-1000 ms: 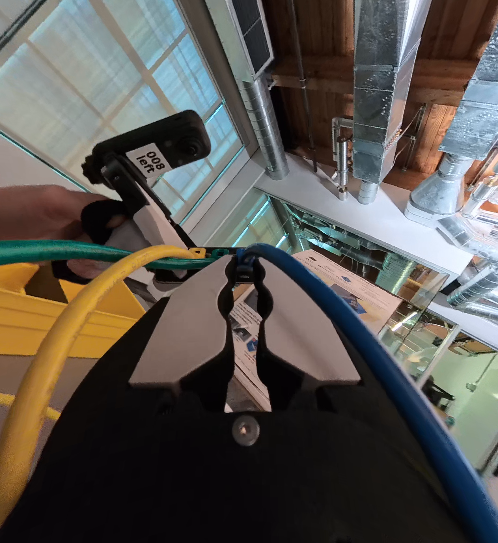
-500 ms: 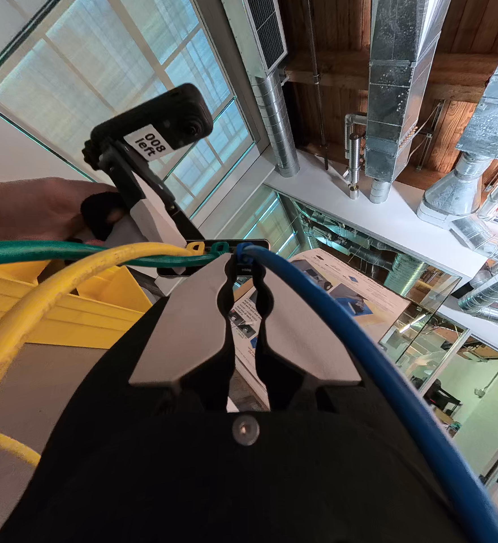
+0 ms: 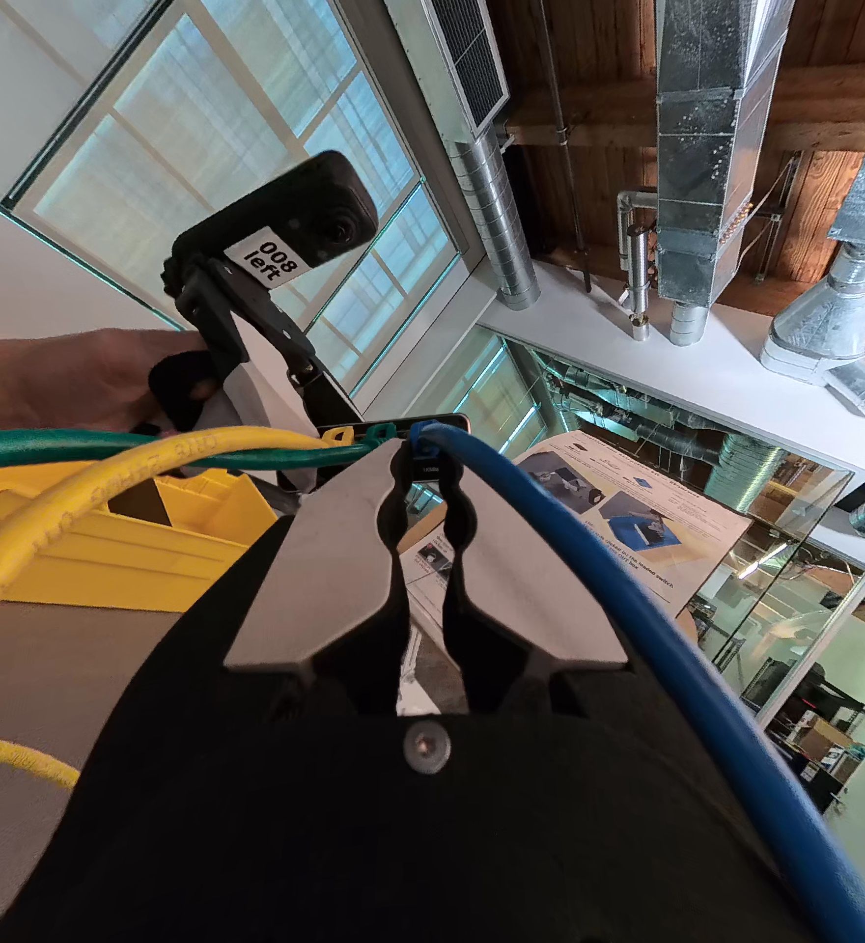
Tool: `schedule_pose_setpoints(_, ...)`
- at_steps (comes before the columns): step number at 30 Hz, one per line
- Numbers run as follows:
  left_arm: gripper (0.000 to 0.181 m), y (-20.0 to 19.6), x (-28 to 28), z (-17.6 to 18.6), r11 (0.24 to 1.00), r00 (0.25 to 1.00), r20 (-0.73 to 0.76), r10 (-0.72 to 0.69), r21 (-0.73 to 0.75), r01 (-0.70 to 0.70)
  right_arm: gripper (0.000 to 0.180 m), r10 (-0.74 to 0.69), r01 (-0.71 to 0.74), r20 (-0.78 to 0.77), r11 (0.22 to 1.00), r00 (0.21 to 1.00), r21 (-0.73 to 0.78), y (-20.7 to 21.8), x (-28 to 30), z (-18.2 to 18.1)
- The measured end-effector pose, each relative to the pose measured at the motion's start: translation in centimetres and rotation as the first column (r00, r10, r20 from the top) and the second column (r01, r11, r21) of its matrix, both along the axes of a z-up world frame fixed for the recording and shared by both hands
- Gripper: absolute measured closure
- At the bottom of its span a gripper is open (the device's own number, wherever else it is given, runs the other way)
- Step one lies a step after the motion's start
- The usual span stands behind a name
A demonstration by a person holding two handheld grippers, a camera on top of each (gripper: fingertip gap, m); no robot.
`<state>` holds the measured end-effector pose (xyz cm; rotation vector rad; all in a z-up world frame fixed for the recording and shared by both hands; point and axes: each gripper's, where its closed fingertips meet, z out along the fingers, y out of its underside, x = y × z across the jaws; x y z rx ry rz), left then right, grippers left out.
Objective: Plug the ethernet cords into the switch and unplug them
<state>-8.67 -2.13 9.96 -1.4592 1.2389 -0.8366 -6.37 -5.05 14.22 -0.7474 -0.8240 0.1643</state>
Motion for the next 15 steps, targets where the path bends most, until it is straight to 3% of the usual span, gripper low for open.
schedule_pose_setpoints(1,0.097,0.0,0.0,0.0,1.000,1.000,-0.006,0.004,0.013,-0.004,0.170,0.004,-0.004,0.006,1.000,1.000,-0.008,0.0,-0.1,-0.1)
schedule_pose_setpoints(10,0.097,0.9,-0.3,-0.2,0.996,0.996,-0.042,0.074,0.044,-0.072,0.169,0.001,-0.001,-0.001,0.999,1.000,-0.053,1.0,-0.1,-0.7)
schedule_pose_setpoints(15,0.097,0.6,-0.7,1.3,0.976,0.985,-0.072,0.154,0.166,-0.141,0.169,0.041,-0.041,-0.023,0.999,0.999,0.004,0.6,0.1,-0.1)
